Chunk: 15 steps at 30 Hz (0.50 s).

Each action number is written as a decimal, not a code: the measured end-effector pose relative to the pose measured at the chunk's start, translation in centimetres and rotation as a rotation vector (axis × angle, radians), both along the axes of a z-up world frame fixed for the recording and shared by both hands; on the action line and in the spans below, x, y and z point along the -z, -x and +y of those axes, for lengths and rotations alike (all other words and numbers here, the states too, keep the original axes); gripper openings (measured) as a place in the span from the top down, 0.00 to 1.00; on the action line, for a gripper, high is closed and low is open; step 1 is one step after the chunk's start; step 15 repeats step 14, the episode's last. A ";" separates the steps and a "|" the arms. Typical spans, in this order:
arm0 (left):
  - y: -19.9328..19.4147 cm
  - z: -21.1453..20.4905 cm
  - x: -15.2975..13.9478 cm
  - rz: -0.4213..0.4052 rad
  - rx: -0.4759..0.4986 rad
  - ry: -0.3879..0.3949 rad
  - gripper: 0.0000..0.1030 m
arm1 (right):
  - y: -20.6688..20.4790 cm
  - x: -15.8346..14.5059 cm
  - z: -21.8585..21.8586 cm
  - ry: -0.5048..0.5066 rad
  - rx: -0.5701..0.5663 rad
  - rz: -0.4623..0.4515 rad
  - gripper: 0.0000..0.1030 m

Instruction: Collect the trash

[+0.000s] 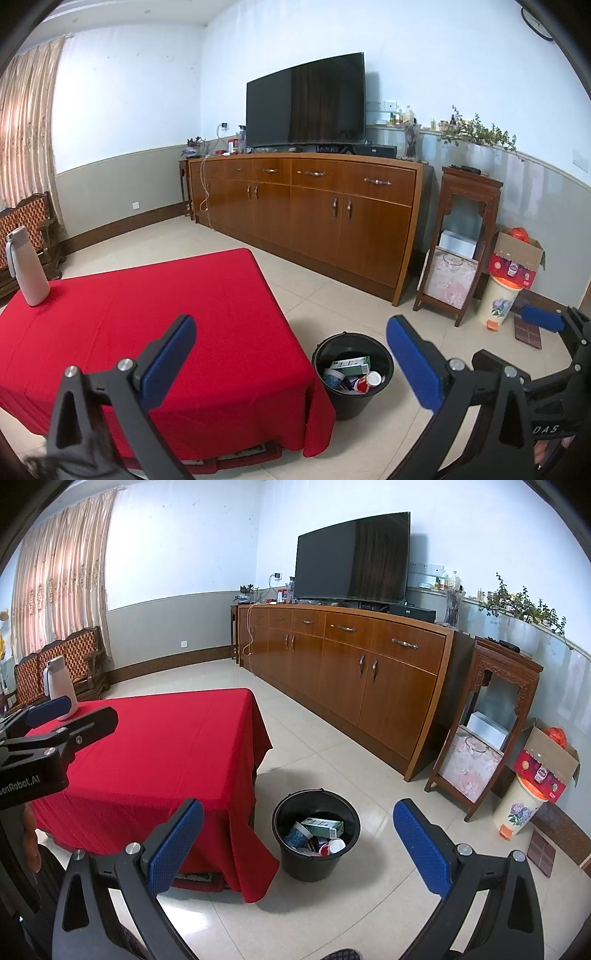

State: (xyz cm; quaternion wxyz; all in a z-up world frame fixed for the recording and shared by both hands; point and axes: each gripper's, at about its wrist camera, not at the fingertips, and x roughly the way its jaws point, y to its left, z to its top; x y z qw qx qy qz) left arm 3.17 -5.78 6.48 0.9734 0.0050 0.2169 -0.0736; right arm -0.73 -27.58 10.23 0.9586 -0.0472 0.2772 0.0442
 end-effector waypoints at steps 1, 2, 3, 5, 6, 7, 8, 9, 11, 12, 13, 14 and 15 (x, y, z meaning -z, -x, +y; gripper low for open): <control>-0.1 0.0 0.0 0.002 0.004 0.003 0.00 | -0.1 -0.1 0.2 0.000 0.000 0.000 0.00; -0.1 0.1 0.1 0.004 0.006 0.005 0.00 | -0.1 -0.1 0.2 0.000 0.000 -0.001 0.00; -0.1 0.1 0.1 0.003 0.002 0.005 0.00 | -0.2 -0.1 0.3 0.002 0.001 -0.002 0.00; -0.1 0.2 0.2 0.001 -0.003 0.002 0.00 | -0.2 -0.1 0.3 0.002 0.001 -0.003 0.00; -0.2 0.3 0.2 0.001 -0.005 0.003 0.00 | -0.3 -0.1 0.3 0.002 0.001 -0.003 0.00; -0.3 0.4 0.2 0.005 0.004 0.009 0.00 | -0.2 -0.1 0.3 0.001 0.001 -0.004 0.00; -0.3 0.5 0.3 0.007 0.013 0.018 0.00 | -0.2 -0.1 0.2 0.002 0.001 -0.004 0.00; -0.4 0.6 0.3 0.005 0.007 0.016 0.00 | -0.2 -0.1 0.3 0.002 0.001 -0.003 0.00; -0.3 0.8 0.4 0.003 0.004 0.010 0.00 | -0.2 -0.1 0.3 0.002 0.000 -0.002 0.00; -0.4 0.9 0.4 0.007 0.003 0.014 0.00 | -0.2 -0.1 0.3 0.002 0.001 -0.003 0.00; -0.4 1.0 0.4 0.013 0.006 0.023 0.00 | -0.2 -0.1 0.2 0.002 0.001 -0.003 0.00; -0.4 0.9 0.4 0.016 0.010 0.023 0.00 | -0.2 -0.1 0.2 0.001 0.001 -0.002 0.00; -0.4 0.9 0.4 0.016 0.010 0.023 0.00 | -0.2 -0.1 0.2 0.001 0.001 -0.002 0.00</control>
